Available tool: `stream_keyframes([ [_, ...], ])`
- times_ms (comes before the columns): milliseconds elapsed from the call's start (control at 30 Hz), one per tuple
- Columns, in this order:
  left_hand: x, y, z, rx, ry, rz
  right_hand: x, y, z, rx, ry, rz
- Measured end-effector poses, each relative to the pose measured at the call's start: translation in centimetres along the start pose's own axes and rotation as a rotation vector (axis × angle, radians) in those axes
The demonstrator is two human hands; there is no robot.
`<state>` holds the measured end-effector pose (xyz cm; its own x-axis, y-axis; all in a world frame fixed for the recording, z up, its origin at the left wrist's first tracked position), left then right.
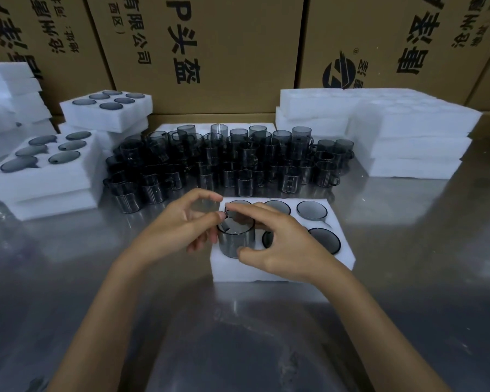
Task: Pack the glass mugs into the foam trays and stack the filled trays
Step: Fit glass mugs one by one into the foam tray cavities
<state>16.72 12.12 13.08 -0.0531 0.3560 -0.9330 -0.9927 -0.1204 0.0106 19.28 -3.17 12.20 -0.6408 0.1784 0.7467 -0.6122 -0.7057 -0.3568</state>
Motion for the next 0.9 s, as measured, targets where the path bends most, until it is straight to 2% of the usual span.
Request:
stream_keyframes([
  [267,0.8,-0.6,0.0,-0.020,0.005,-0.010,-0.6,0.3,0.7,-0.039,0.207,-0.038],
  [600,1.2,-0.9,0.0,-0.055,-0.029,-0.020,-1.1,0.3,0.3,0.048,0.370,-0.025],
  [800,2.0,-1.0,-0.4,0.028,-0.046,0.009,-0.8,0.3,0.0,0.069,0.478,0.020],
  [900,3.1,-1.1,-0.5,0.083,-0.067,0.089,-0.6,0.5,-0.2,0.085,0.553,0.028],
])
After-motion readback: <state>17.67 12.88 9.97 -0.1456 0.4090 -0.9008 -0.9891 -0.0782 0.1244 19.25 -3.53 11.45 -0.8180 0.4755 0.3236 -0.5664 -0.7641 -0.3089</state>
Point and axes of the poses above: each hand's wrist, its own y-axis away from the middle knuckle, its own z-axis out of the back of the hand, x = y × z, the point moved 8 cm from there along -y, towards the middle knuckle, and after that the axes turned 7 degrees about z, right-handed, at the moved point
